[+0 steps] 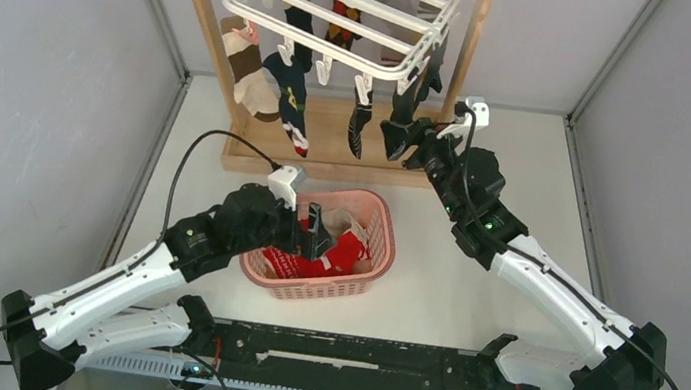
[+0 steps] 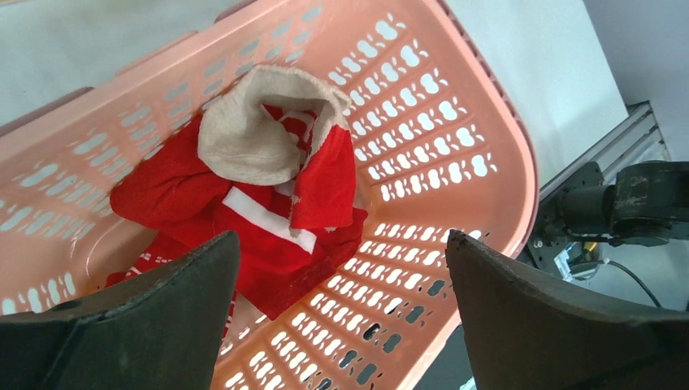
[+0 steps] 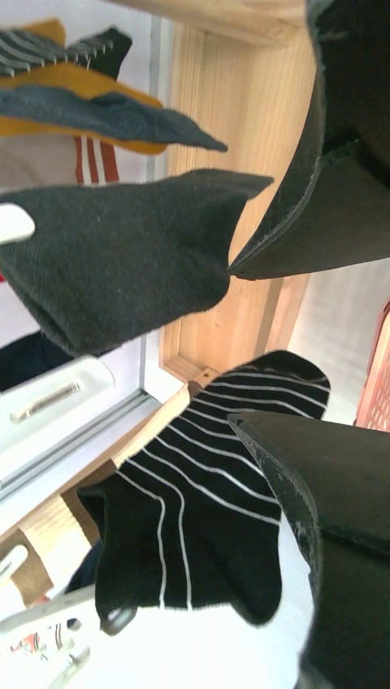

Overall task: Remove the socks clipped to the hanger
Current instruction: Place the sock in the bin, then adjust the hanger on the clothesline.

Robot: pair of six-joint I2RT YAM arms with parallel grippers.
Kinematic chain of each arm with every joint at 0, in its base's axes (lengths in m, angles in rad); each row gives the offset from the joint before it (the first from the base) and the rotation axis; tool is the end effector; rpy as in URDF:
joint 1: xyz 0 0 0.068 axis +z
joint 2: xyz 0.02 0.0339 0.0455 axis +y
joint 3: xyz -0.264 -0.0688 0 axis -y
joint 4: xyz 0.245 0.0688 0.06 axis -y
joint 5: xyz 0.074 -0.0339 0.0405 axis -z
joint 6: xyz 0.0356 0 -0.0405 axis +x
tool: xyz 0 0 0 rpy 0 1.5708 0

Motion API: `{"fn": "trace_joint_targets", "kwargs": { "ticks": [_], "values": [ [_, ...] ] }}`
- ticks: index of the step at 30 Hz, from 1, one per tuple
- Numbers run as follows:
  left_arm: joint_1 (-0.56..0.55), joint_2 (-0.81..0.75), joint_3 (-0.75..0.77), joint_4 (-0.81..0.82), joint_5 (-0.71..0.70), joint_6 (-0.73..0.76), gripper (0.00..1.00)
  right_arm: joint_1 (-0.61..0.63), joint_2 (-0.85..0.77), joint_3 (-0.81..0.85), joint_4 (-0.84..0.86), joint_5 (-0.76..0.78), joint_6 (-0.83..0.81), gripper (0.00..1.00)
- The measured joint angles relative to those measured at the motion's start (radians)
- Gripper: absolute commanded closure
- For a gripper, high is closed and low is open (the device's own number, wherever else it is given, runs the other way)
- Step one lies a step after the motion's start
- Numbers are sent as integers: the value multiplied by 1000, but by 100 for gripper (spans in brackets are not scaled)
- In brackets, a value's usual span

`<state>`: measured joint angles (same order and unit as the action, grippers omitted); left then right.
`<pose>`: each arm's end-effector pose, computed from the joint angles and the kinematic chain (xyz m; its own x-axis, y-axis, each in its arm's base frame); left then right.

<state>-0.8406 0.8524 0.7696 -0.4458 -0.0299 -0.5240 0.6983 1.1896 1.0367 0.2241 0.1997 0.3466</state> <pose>0.1275 -0.1408 0.2965 -0.6553 -0.0179 -0.7552 0.4616 0.7819 -0.4190 0.2203 0.1757 0.3883 -0.1113 0.3412 -0.9334 -0.4686 0.8102 0.3521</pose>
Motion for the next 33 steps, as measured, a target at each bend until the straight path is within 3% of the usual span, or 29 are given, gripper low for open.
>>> {"fn": "trace_joint_targets", "kwargs": {
  "ticks": [12, 18, 23, 33],
  "values": [
    [0, -18, 22, -15, -13, 0, 0, -98, -12, -18, 21, -53, -4, 21],
    [0, -26, 22, -28, -14, 0, 0, -131, 33, -18, 80, -82, -9, 22],
    [0, -30, 25, -35, -18, 0, 0, -151, 108, -18, 137, -82, -16, 32],
    [0, -67, 26, -51, -24, 0, 0, -179, 266, 8, 243, -66, -47, 80]
  ]
}}
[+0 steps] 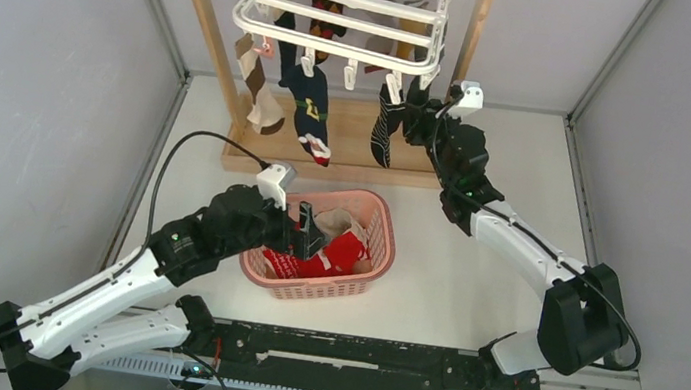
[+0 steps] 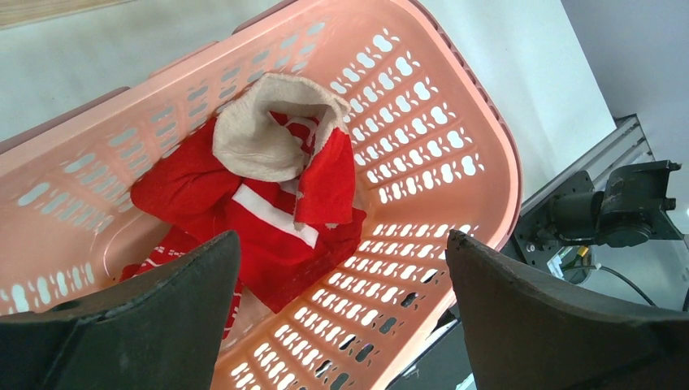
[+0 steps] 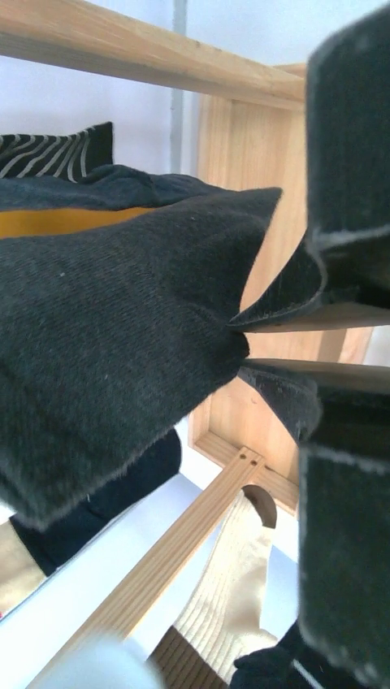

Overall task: Remove the socks clipped to the hanger
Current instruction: Adjust the hanger on the clothesline.

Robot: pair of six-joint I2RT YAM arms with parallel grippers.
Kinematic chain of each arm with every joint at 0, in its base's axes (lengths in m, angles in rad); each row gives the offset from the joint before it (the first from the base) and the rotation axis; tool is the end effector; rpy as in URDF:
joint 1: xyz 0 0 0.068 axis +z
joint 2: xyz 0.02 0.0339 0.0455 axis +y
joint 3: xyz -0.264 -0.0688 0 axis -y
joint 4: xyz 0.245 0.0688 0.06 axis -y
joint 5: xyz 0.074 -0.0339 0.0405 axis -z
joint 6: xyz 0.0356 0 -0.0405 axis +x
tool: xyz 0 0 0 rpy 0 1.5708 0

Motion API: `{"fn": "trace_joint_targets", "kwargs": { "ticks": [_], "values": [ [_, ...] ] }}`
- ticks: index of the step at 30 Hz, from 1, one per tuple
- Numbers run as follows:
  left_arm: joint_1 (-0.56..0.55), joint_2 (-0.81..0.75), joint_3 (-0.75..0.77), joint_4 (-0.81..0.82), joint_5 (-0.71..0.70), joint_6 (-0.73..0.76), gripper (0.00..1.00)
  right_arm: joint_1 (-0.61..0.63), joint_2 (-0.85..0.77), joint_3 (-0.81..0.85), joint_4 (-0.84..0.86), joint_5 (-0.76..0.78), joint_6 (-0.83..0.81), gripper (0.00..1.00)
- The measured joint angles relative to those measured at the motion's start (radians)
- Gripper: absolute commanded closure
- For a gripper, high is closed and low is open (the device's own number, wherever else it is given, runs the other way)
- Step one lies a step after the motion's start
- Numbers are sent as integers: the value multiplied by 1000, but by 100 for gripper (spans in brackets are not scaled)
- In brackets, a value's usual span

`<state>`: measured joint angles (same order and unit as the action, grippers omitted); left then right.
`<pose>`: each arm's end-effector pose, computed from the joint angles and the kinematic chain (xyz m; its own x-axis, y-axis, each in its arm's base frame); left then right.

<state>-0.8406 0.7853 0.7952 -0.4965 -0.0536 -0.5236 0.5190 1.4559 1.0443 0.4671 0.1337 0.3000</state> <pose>0.1178 -0.1288 0.3114 -0.6263 -0.0489 -0.7780 0.4610 0.7816 -0.4203 0.3040 0.1682 0.3388 -0.0651 0.3001 -0.9517 -0.3735 0.8771 0.3021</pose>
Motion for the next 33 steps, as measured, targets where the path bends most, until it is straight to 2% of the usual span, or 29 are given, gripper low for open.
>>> {"fn": "trace_joint_targets", "kwargs": {
  "ticks": [2, 9, 33],
  "values": [
    [0, -10, 0, -3, -5, 0, 0, 0, -2, 2, 11, 6, -6, 86],
    [0, -12, 0, -6, -7, 0, 0, 3, -31, 9, 13, 14, -24, 97],
    [0, -11, 0, -5, -6, 0, 0, 46, -257, -117, -61, 37, -26, 100]
  ]
}}
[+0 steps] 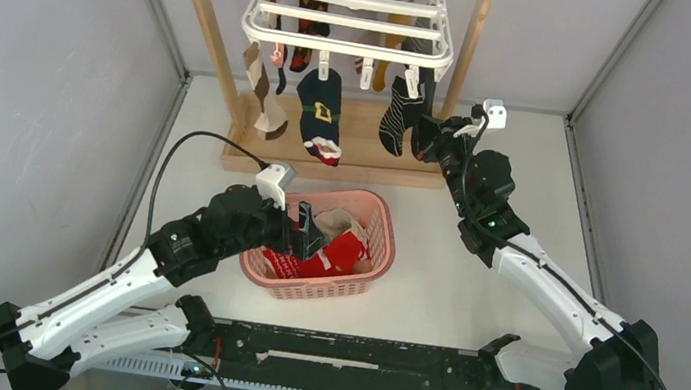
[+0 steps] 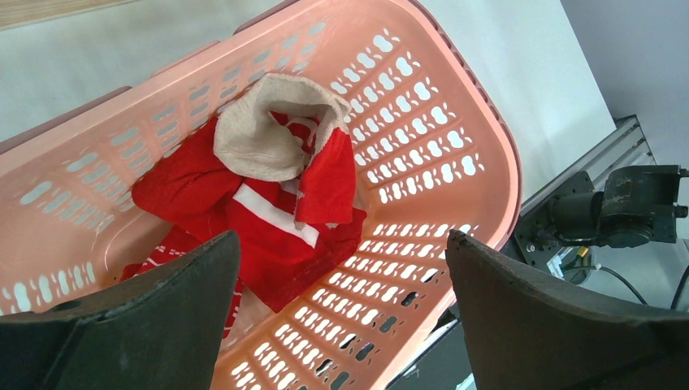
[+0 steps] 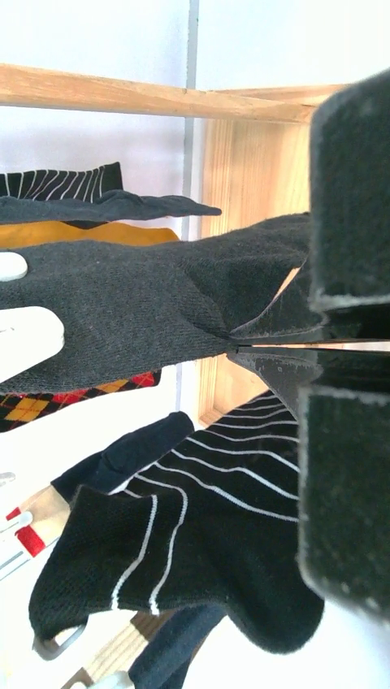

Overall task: Remove the socks clipped to the hanger
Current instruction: Adjust the hanger on the clothesline.

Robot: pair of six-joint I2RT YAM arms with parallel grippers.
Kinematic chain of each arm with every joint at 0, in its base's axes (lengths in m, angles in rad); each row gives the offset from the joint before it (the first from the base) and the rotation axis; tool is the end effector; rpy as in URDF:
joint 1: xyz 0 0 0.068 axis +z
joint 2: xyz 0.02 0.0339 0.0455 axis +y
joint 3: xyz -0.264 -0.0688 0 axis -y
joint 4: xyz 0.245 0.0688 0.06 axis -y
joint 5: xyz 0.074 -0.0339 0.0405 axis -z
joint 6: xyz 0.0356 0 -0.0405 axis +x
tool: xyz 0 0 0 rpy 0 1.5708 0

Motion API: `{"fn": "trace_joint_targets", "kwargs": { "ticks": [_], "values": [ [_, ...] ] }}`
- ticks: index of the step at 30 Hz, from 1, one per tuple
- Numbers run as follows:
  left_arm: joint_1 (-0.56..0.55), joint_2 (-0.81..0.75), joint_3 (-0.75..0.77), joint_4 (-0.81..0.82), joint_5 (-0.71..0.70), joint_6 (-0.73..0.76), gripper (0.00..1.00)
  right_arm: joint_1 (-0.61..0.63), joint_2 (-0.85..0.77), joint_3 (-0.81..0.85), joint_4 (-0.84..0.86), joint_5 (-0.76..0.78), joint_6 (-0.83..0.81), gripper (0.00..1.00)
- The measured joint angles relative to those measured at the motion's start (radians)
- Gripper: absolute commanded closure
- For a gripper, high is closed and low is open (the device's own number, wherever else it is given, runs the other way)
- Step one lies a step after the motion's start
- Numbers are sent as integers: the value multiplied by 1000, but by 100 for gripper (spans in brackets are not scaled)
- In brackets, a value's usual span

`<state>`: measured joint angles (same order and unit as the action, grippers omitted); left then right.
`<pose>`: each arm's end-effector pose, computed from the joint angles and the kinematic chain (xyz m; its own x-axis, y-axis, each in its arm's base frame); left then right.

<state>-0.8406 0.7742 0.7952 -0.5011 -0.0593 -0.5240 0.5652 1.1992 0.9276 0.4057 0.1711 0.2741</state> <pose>0.1164 -0.1268 0.3126 -0.6213 -0.0548 -0.7816 0.4594 0.7826 -0.4201 0.2434 0.1472 0.3661 0.0044 0.3186 -0.9479 -0.4014 0.8687 0.2902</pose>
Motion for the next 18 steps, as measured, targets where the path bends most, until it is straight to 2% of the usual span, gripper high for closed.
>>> {"fn": "trace_joint_targets", "kwargs": {
  "ticks": [18],
  "values": [
    [0, 0, 0, 5, 2, 0, 0, 110, -68, -46, -36, 26, -24, 100]
  ]
}}
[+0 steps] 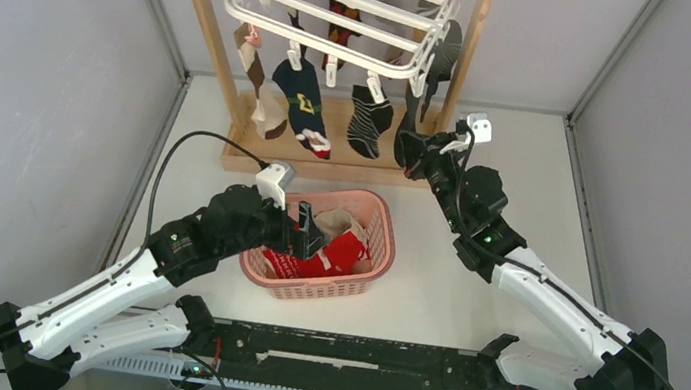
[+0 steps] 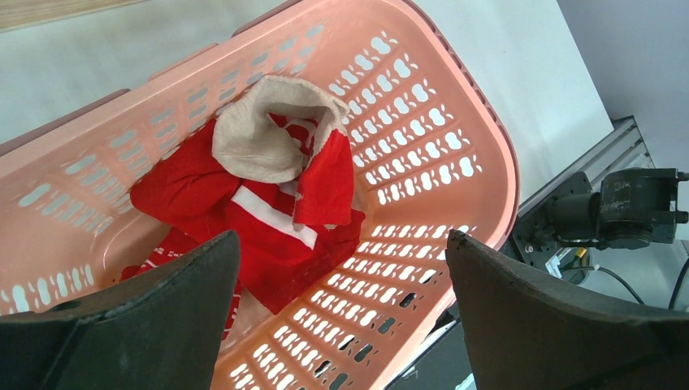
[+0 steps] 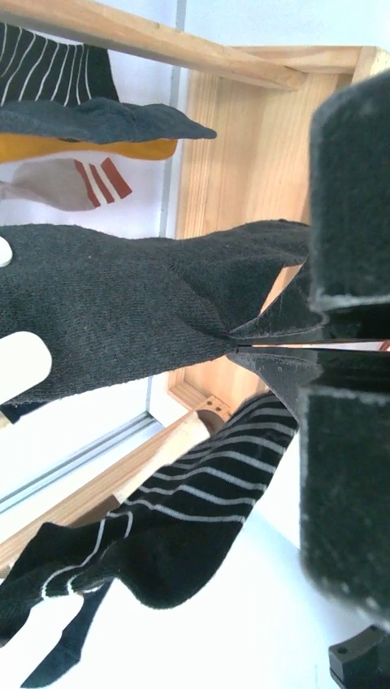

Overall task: Remove the socks clipped to the hanger
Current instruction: Adjust the hanger on the clothesline.

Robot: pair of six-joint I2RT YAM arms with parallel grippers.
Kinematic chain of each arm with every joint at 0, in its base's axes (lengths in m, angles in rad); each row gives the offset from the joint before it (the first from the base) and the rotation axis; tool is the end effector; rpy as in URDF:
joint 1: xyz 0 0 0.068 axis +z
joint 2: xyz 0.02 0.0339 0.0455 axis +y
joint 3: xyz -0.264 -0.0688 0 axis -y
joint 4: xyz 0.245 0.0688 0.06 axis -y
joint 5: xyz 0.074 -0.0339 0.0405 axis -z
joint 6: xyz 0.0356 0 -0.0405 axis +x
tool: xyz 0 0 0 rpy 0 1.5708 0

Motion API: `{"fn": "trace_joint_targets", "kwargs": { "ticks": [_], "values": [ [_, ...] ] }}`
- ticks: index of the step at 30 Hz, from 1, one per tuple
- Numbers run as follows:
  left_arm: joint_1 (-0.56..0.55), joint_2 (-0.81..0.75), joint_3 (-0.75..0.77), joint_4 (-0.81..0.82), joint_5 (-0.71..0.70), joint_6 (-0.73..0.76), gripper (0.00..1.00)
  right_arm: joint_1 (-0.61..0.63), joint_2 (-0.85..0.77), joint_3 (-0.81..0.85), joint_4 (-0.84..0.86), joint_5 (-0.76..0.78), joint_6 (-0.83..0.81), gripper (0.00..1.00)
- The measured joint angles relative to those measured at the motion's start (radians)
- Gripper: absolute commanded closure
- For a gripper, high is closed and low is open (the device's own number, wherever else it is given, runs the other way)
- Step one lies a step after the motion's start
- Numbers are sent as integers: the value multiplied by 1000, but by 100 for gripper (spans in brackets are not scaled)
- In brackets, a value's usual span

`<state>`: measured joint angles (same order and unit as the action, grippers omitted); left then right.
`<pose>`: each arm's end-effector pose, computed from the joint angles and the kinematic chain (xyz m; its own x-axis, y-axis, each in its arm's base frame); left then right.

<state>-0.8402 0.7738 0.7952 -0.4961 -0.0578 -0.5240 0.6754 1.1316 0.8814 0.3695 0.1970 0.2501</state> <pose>0.1165 -0.1269 0.3132 -0.6190 -0.0577 -0.7833 0.4615 0.7803 -0.4222 0.2136 0.1622 0.3629 -0.0242 0.2916 -0.9562 -0.4701 0.8409 0.2683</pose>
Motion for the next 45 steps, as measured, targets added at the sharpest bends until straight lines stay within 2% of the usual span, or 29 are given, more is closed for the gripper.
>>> {"fn": "trace_joint_targets", "kwargs": {
  "ticks": [24, 45],
  "values": [
    [0, -5, 0, 19, 0, 0, 0, 188, -1, -1, 3, 15, -19, 100],
    [0, -14, 0, 79, -3, 1, 0, 359, 133, 155, -1, 9, -83, 100]
  ]
}}
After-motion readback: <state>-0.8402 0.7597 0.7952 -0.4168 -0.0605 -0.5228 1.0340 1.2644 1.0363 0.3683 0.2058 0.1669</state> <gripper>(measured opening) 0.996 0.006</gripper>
